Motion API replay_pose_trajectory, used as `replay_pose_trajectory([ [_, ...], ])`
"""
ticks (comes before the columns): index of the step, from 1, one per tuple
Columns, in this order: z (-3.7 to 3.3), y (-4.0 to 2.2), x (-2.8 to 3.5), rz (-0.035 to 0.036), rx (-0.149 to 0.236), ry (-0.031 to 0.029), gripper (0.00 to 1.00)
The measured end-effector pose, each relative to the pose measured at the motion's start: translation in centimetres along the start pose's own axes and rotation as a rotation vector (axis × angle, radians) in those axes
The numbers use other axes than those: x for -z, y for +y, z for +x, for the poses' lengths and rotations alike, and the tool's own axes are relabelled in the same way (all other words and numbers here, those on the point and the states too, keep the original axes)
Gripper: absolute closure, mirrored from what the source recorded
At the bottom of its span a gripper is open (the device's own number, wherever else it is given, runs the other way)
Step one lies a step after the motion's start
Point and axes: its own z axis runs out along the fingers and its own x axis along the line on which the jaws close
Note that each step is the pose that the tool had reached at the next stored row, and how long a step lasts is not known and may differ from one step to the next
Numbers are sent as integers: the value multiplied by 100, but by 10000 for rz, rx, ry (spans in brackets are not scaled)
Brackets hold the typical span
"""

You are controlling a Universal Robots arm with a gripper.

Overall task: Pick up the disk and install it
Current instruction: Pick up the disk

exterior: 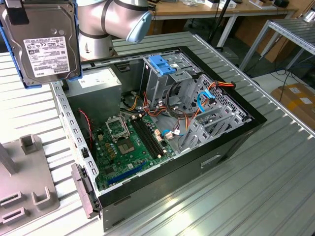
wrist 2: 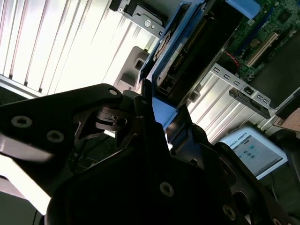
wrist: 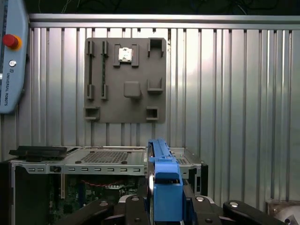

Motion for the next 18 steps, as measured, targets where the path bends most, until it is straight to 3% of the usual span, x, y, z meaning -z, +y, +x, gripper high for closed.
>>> replay_pose_trajectory([
  [4,0,-144,0,0,1,0,64],
  [6,0,-179,1,0,1,0,64],
  [18,0,-204,0,0,3,0,64],
])
